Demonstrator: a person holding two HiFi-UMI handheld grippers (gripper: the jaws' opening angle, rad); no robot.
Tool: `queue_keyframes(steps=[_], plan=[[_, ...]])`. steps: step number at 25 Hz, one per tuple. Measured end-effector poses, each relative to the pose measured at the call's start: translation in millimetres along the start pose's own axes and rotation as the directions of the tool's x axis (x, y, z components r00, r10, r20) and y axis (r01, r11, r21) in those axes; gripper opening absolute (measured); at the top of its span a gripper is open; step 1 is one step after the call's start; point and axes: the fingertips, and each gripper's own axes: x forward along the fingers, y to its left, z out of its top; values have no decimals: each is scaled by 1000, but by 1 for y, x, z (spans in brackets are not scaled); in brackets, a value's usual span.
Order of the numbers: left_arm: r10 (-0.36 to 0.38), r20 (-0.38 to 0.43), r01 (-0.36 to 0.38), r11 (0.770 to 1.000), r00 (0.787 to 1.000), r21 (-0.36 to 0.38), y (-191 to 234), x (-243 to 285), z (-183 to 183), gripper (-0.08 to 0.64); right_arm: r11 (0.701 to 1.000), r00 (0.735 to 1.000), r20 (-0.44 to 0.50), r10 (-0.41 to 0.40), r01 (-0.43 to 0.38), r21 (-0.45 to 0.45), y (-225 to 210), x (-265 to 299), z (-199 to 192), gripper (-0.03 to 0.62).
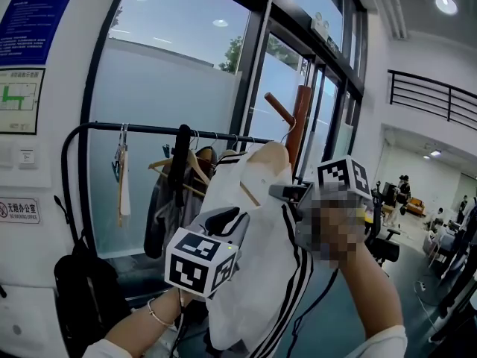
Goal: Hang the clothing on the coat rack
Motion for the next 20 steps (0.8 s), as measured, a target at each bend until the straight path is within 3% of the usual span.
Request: queue_keyframes(steps=[5, 9, 15, 20], plan=[[-9, -6, 8, 1000, 1000, -27, -7, -3, -9, 75, 1000, 999, 51, 5, -5, 5, 1, -7, 5, 110], [-10, -16, 9, 999, 1000, -53, -13, -10, -17, 75, 996, 996, 85, -27, 34, -87, 9, -18, 8, 200], [-24, -18, 22, 996, 1000, -88, -24, -20, -27, 75, 960, 981, 160, -109, 145, -239, 16, -35, 16, 227], [-42, -26, 39, 992, 999, -121, -33, -24, -36, 75, 941, 971, 192, -142, 192, -279, 17, -48, 14, 250]])
